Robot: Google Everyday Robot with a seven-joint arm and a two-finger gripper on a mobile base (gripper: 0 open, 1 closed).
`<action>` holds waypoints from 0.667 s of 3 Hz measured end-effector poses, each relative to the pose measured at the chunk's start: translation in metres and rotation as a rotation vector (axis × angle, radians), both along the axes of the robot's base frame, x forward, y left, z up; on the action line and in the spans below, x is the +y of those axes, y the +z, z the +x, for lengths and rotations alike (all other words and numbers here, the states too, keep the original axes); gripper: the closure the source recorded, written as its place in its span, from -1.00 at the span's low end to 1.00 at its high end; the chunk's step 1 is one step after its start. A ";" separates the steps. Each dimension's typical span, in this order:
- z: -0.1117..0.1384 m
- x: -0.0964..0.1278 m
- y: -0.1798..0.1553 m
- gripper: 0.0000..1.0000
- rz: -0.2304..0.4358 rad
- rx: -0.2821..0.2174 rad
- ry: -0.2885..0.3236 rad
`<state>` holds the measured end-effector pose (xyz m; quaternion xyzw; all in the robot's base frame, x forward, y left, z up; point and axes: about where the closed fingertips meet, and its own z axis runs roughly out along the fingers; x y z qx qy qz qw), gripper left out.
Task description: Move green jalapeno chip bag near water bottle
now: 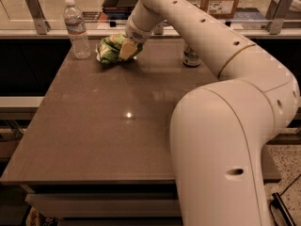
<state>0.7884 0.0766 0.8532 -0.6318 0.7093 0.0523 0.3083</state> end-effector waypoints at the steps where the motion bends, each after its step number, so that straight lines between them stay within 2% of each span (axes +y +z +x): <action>1: 0.000 0.002 -0.004 -1.00 -0.002 0.005 0.003; 2: 0.000 0.002 -0.004 -1.00 -0.002 0.005 0.003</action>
Offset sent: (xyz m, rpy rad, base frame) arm -0.0001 0.0016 -0.0028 -0.0012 0.0038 0.0022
